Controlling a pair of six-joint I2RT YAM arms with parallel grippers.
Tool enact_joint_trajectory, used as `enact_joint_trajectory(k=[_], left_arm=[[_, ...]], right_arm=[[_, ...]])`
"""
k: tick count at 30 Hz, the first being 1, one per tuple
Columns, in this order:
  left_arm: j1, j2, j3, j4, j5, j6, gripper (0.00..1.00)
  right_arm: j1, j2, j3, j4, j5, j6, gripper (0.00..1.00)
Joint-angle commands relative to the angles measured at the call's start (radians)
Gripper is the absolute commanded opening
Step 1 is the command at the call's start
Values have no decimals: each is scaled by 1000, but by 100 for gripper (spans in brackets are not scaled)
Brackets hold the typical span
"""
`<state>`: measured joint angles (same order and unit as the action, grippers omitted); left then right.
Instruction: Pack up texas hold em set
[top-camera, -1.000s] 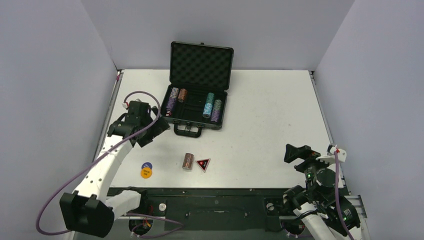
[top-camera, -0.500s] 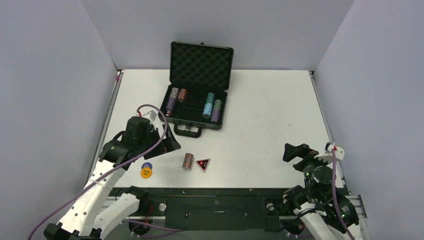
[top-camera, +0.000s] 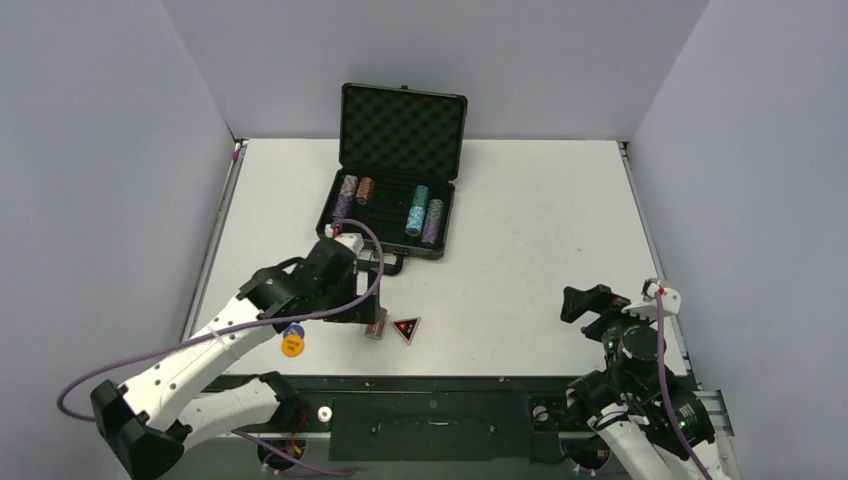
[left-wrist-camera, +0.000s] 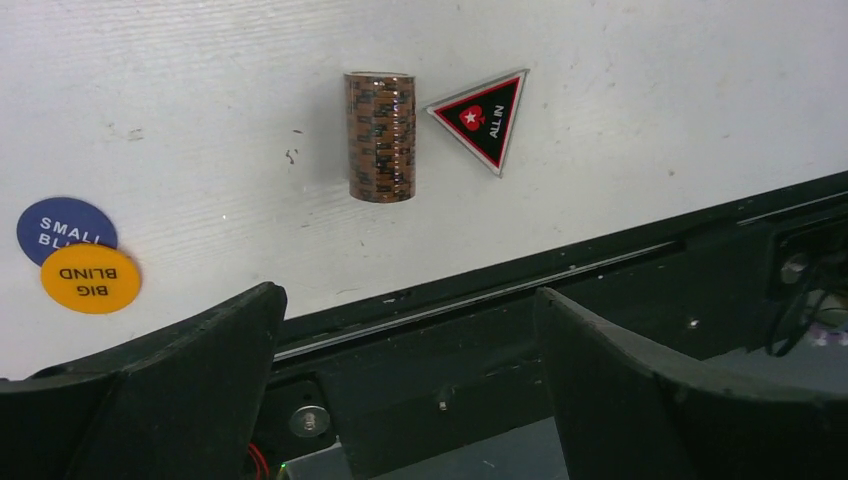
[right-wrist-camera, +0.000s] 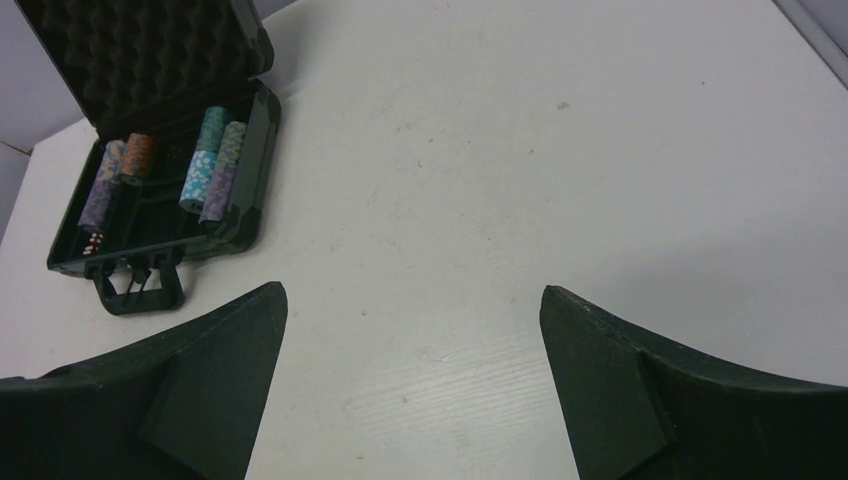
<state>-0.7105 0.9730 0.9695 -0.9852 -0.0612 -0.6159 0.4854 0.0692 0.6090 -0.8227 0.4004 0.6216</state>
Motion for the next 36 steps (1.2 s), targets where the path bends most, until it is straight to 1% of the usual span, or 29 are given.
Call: enact_joint_trajectory(k=[1,2,4,5,7,12,15,18,25,27,30,36], left_arm=[[-141,96,39,66,-196,-95,92],[-182,131,41,74,-212,-121,90],[-215,170,42,91,-234,-145,87],[-220,182,43,97,-235,-148,84],[-226,210,42,112,-239,-149,82],[-220,279,16,162,-233,-86,81],[-206,318,1,186,-224,-44,78],[-165,337,-13,205,-211,-31,73],[-100,380,-49,252,-183,-8,68],[-73,385,-69,278,-147,1,65],[-37,399,-100,321,-109,30,64],[-31,436,-101,359,-100,79,59]], right_arm=[[6,103,1,28,-51,-17,93],[7,112,2,27,-66,-23,93],[10,126,3,26,-76,-27,93],[11,122,2,25,-76,-29,93],[12,108,0,27,-76,-32,93],[13,75,-5,33,-75,-37,93],[13,64,-6,36,-64,-38,93],[13,80,-8,38,-50,-34,93],[14,102,-11,40,-47,-31,93],[14,106,-11,39,-54,-33,93],[19,111,-13,39,-62,-33,93],[24,152,-7,31,-95,-48,93]])
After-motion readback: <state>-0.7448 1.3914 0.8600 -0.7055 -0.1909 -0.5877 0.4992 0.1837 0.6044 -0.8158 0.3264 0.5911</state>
